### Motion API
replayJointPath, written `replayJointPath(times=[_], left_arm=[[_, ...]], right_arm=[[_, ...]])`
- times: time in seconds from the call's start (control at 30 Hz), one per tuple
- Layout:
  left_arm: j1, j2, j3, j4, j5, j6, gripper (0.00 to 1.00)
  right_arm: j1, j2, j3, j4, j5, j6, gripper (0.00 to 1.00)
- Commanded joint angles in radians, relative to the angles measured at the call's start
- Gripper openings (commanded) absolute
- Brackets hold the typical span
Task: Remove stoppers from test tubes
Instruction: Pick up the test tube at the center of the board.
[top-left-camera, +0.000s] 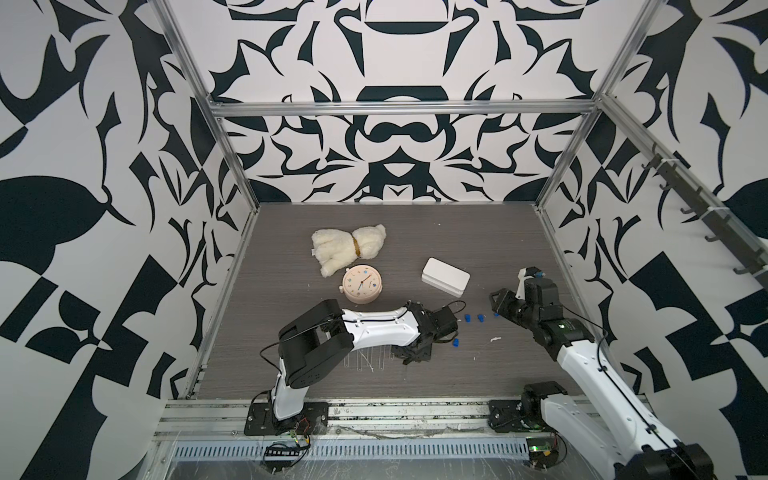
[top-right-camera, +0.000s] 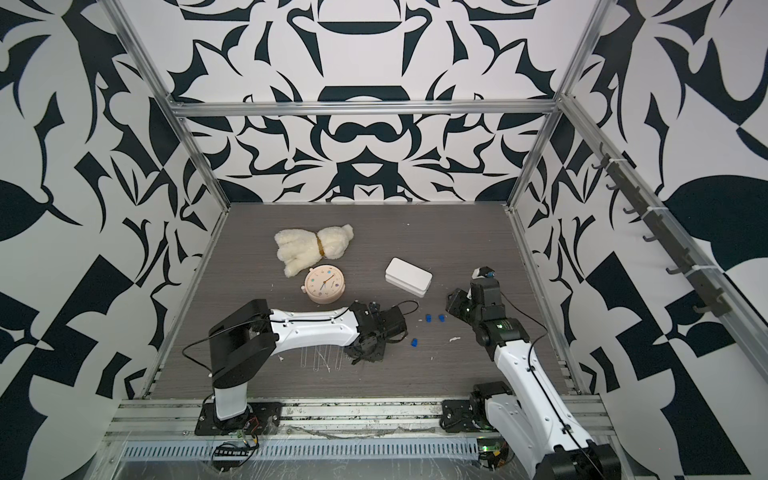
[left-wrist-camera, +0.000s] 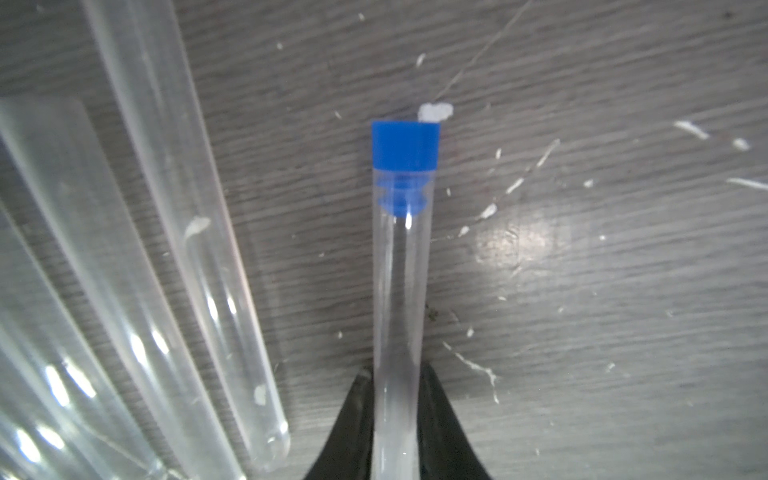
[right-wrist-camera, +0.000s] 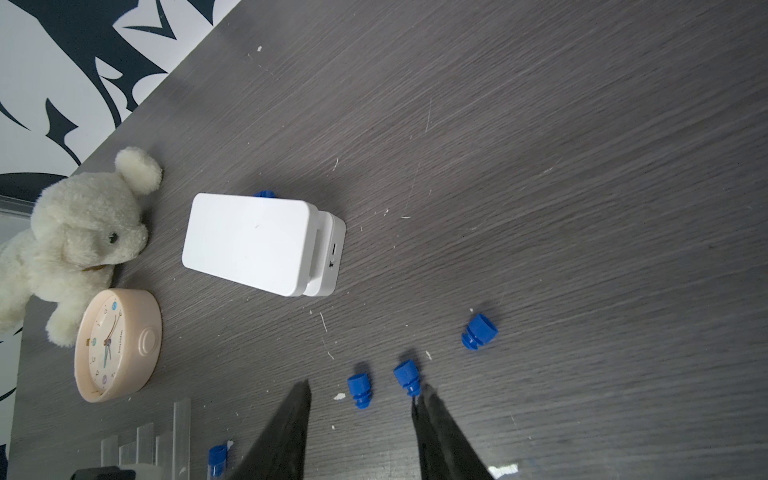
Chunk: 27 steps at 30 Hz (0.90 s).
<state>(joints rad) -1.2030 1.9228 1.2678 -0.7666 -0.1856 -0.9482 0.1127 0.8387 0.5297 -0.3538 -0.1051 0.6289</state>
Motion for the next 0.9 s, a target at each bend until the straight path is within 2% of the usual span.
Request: replayJointPath(times=[0.0,0.23,0.57,0.87], left_arm=[[-0.001,0.048,-0.016,-0.019,0.034,0.000,0.24],[-0.002,0.052,-0.025,-0.011,0.034,-0.004,0.25],[-0.010,0.058,-0.041,0.001,0.033,-0.017,0.20],[-0.010,-0.016,-0.060,0.031,-0.036,-0.014,0.17]], right_arm=[[-0.002,-0.008,0.004,0.033,-0.001,0.009,0.43],[-0.002,-0.007,0.004,0.035,-0.005,0.010,0.43],[-0.002,-0.006,0.013,0.033,-0.010,0.012,0.43],[-0.002,-0.020,0.032,0.030,-0.033,0.009,0.43]])
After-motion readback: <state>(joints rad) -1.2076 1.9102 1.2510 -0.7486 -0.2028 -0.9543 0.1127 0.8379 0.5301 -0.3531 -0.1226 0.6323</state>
